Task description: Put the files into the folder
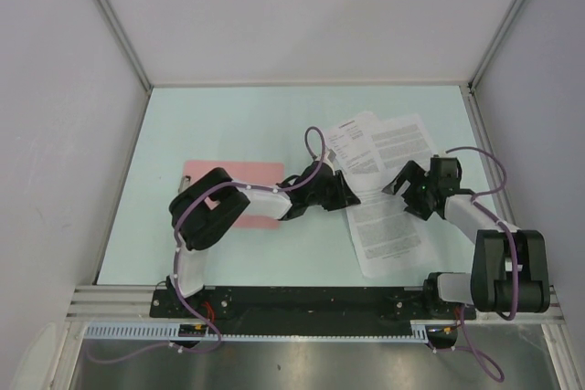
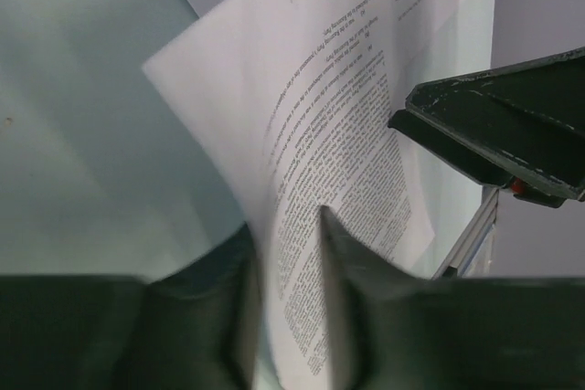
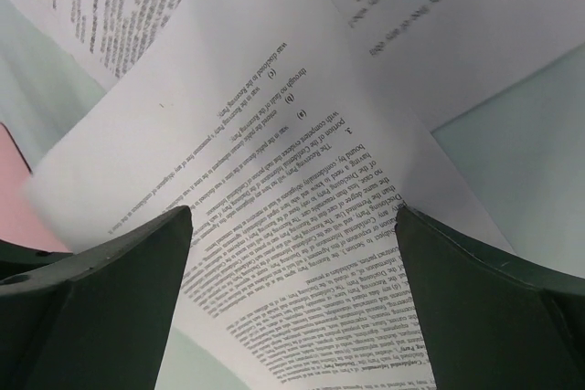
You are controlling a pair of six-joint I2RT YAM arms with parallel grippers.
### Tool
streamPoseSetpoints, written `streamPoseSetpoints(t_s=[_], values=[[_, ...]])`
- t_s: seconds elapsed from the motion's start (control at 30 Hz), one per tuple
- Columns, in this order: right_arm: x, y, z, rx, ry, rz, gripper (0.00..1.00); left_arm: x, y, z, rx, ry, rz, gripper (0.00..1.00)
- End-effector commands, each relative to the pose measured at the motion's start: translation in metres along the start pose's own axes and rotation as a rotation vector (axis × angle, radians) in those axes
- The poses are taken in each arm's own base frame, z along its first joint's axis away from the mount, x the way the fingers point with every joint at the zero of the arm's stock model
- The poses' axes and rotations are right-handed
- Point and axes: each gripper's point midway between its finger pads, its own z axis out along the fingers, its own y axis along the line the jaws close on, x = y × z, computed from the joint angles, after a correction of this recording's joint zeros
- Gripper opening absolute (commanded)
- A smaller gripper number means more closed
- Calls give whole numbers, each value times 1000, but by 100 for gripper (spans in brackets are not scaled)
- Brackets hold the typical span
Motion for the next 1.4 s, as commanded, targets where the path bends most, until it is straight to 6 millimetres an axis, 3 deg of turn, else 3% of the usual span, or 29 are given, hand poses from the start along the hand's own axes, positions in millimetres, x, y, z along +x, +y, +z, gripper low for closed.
streamPoseSetpoints(t_s=[0.0,0.03,0.07,0.1,0.2,0.23,0.3,0.4,0.43,0.47,0.53,0.7,0.73,0.83,0.87,0.9,0.97,1.0,1.07,1.1,1.17,1.2,1.23,1.3,1.37], values=[[39,-20,2,70,82,-74,100,-28,-17,-17,28,-94,52,22],[39,-14,1,57,74,-100,100,-32,-17,-22,26,-103,52,18],[34,-9,-2,55,53,-121,100,-35,-12,-25,11,-104,45,4],[30,-4,-6,47,32,-137,100,-44,-6,-29,-3,-120,27,1],[19,14,-17,48,-15,-199,100,-67,5,-59,-17,-228,-47,0],[16,21,-20,39,-31,-219,100,-70,10,-82,-13,-269,-69,0],[12,37,-25,18,-58,-256,100,-96,33,-109,-72,-424,-165,0],[16,60,-26,-46,-56,-278,100,-114,78,-162,-192,-642,-328,0],[20,62,-22,-48,-41,-283,100,-109,99,-172,-236,-679,-414,0],[22,70,-19,-68,-36,-295,100,-118,108,-194,-265,-772,-451,0],[39,84,-9,-87,15,-321,100,-109,134,-210,-318,-830,-530,0],[79,122,14,-169,121,-378,100,-103,159,-238,-376,-935,-586,0],[80,137,17,-213,117,-381,100,-99,167,-242,-398,-946,-611,0],[106,153,35,-244,192,-417,100,-97,182,-262,-414,-1032,-612,0],[113,150,45,-228,218,-421,100,-97,186,-267,-424,-1050,-606,0],[119,151,51,-228,232,-427,100,-98,186,-272,-417,-1062,-606,5],[132,156,62,-239,261,-441,100,-95,190,-275,-436,-1058,-599,28],[137,156,66,-233,273,-445,100,-95,186,-276,-413,-1053,-607,62],[138,174,73,-281,261,-437,100,-81,194,-276,-476,-974,-607,91],[143,171,80,-271,278,-435,100,-81,186,-277,-480,-943,-600,99],[145,179,85,-285,278,-441,100,-69,179,-281,-515,-838,-538,100],[148,177,90,-277,286,-443,100,-74,165,-287,-517,-809,-481,100],[149,181,92,-292,286,-445,100,-64,170,-295,-584,-755,-445,100],[152,189,95,-310,289,-450,100,-71,151,-313,-597,-704,-355,100],[156,191,101,-314,301,-447,100,-72,155,-332,-681,-661,-287,100]])
